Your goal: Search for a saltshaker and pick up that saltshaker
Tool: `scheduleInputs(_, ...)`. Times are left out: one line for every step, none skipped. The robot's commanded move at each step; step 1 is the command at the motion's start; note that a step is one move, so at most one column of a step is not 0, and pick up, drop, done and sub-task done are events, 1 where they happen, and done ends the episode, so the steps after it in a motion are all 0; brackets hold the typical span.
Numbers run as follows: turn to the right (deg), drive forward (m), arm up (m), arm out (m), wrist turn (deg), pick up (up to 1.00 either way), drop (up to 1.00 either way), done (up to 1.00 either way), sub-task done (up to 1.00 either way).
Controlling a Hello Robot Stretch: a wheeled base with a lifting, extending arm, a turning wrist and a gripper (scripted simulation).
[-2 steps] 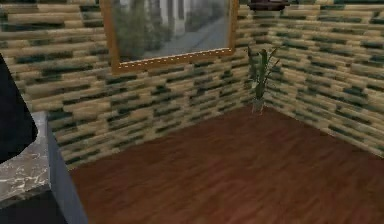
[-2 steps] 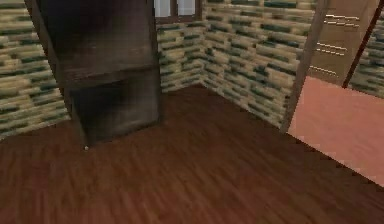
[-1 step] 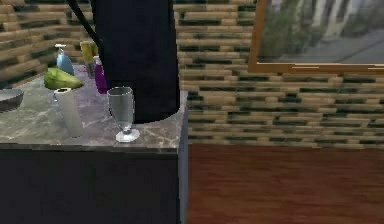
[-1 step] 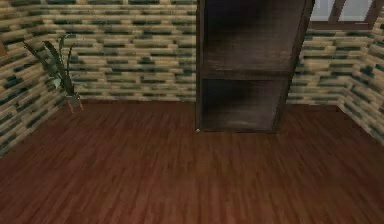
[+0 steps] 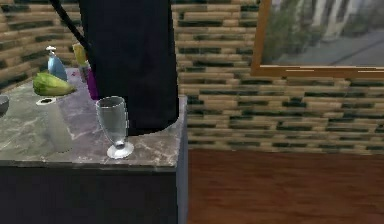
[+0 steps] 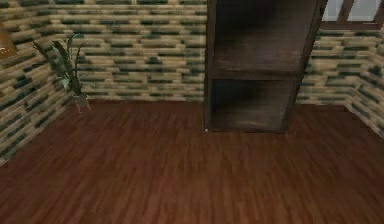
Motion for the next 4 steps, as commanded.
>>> scheduleInputs(-45.0, 0.0, 0.0, 0.0, 0.0, 0.0, 0.0, 0.0, 0.0)
scheduleInputs(-45.0, 0.0, 0.0, 0.0, 0.0, 0.0, 0.0, 0.0, 0.0)
scheduleInputs(-33.0, 0.0, 0.0, 0.0, 0.0, 0.0, 0.0, 0.0, 0.0)
scheduleInputs(-3.0, 0.0, 0.0, 0.0, 0.0, 0.0, 0.0, 0.0, 0.0)
